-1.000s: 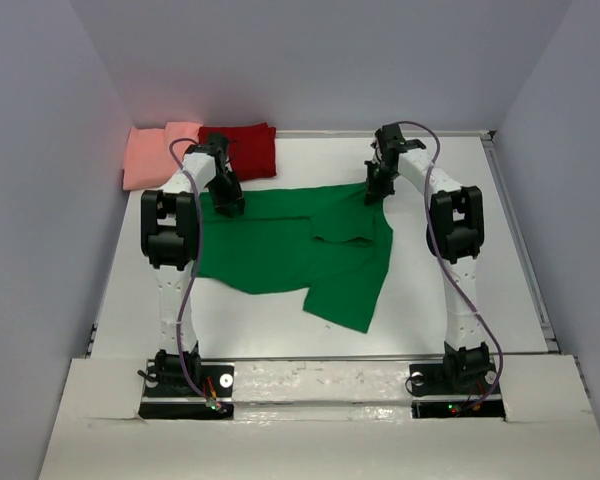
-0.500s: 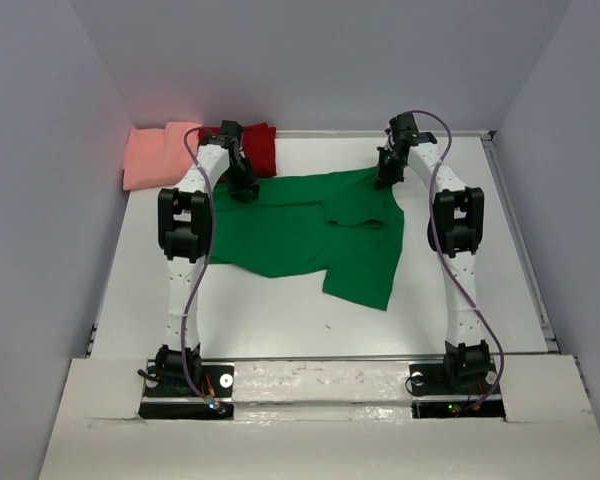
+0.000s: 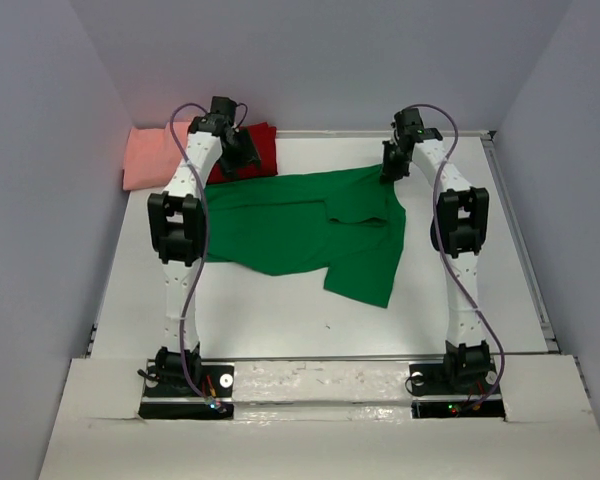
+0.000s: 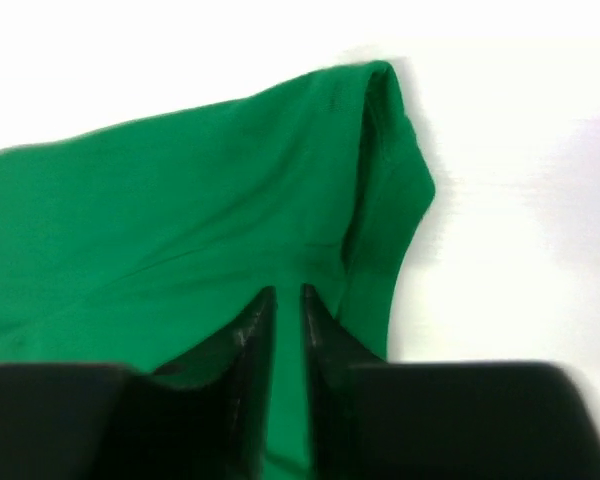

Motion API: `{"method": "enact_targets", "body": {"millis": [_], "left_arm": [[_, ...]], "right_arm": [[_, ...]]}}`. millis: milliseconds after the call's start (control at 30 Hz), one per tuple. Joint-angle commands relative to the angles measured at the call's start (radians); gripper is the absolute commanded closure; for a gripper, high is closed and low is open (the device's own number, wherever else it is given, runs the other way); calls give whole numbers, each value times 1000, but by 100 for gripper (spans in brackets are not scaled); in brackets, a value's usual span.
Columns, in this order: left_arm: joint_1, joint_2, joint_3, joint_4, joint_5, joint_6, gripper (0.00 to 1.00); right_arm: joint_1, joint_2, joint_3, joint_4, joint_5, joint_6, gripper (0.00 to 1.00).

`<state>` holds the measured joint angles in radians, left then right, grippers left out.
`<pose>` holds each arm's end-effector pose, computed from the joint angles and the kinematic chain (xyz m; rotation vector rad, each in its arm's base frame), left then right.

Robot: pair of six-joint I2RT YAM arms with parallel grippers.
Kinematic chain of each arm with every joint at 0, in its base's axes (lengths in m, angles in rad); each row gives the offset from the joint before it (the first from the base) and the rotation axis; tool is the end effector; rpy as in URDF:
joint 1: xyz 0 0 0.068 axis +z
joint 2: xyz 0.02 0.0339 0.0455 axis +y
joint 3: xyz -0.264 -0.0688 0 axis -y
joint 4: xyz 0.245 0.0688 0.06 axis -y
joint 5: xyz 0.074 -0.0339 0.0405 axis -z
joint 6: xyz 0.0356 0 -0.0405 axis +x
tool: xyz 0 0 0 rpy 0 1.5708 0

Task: Fold and stack the t-shirts
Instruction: Fold the tshirt

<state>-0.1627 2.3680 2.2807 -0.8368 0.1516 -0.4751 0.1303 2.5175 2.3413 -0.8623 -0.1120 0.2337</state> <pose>0.5162 -0.0902 0.2492 -0.3309 2.5163 -0.4495 0.5364 0.0743 0.1897 0.0956 2.6233 0.2742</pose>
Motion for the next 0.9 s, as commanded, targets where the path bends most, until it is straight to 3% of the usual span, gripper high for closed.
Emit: {"method": "enact_targets", "body": {"millis": [0,67,133,267,367,400,500,567,700,867], "left_arm": [[-5,-263,82,-36,-38,27,29],[-5,-318,42,-66,-79,47,31],[-5,-381,-31,-82,-105,67,35],[-5,-574,-351,-134,-185,102,49],[-3,-743,-566,-101,-182,102,48],[-4,-789,-693,-87,-170,90,46],[-5,-967,-905,-47,-156,58,44],[-4,-1018,-1034,-32,-108,43,47],[-5,-1101,-1184,11,-90,10,51],[-5,-1132,-1271,41,-141,-2,47]], "right_arm": [[-11,-196,1,23,-44,-16,67],[-11,-293,-41,25,-86,-7,54],[-11,-371,-109,29,-116,-1,51],[26,-621,-430,25,-123,32,45],[40,-750,-644,19,-153,85,43],[52,-799,-803,32,-172,102,43],[98,-1055,-1090,69,-189,165,42],[126,-1140,-1192,74,-169,206,41],[157,-1276,-1350,55,-173,257,41],[166,-1391,-1468,51,-176,299,40]]}}
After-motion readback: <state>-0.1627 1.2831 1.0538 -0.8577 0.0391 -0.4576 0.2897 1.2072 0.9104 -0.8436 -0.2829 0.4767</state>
